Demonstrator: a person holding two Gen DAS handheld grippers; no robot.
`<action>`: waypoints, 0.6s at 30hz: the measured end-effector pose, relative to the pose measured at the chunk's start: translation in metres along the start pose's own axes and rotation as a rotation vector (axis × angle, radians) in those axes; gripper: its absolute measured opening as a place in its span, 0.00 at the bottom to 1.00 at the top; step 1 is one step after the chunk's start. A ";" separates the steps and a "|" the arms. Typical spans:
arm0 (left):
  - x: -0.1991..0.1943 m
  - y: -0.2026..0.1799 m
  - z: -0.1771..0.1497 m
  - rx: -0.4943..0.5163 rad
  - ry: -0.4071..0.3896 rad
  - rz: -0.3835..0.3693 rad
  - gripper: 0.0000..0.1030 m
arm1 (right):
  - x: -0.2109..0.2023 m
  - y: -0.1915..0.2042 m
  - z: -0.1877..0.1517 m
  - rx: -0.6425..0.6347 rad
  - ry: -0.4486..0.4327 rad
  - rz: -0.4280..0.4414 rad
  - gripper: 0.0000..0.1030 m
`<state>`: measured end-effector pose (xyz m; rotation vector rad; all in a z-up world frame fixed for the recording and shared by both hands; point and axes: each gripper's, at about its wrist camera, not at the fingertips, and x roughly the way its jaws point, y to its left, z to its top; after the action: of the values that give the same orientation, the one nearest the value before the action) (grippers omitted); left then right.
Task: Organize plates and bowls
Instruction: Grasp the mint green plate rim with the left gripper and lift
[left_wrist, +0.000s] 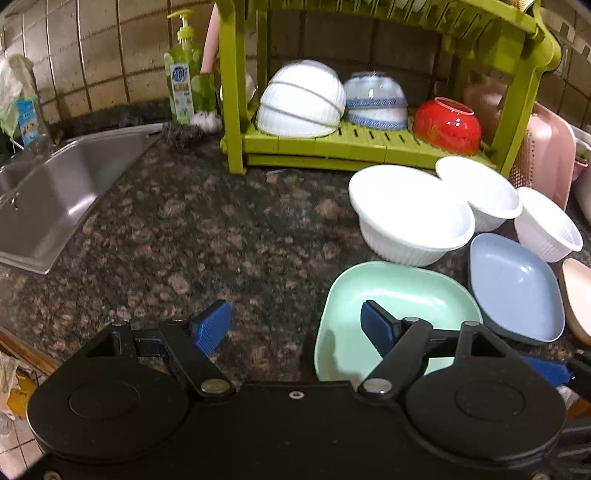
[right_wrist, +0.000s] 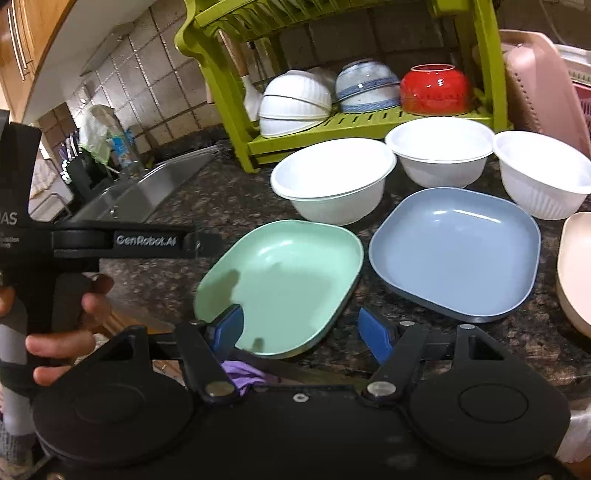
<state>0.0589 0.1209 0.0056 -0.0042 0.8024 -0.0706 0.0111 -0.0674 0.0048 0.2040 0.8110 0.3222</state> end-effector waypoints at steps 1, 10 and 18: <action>0.001 0.001 -0.001 0.001 0.004 0.000 0.76 | 0.001 0.000 0.001 0.004 0.008 0.000 0.67; 0.005 -0.010 -0.002 0.065 0.023 -0.034 0.68 | 0.012 -0.003 0.005 0.021 0.019 -0.007 0.52; 0.020 -0.011 0.001 0.045 0.073 -0.042 0.60 | 0.022 -0.008 0.011 0.053 0.032 -0.024 0.47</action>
<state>0.0725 0.1090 -0.0075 0.0246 0.8740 -0.1294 0.0349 -0.0672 -0.0054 0.2387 0.8537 0.2819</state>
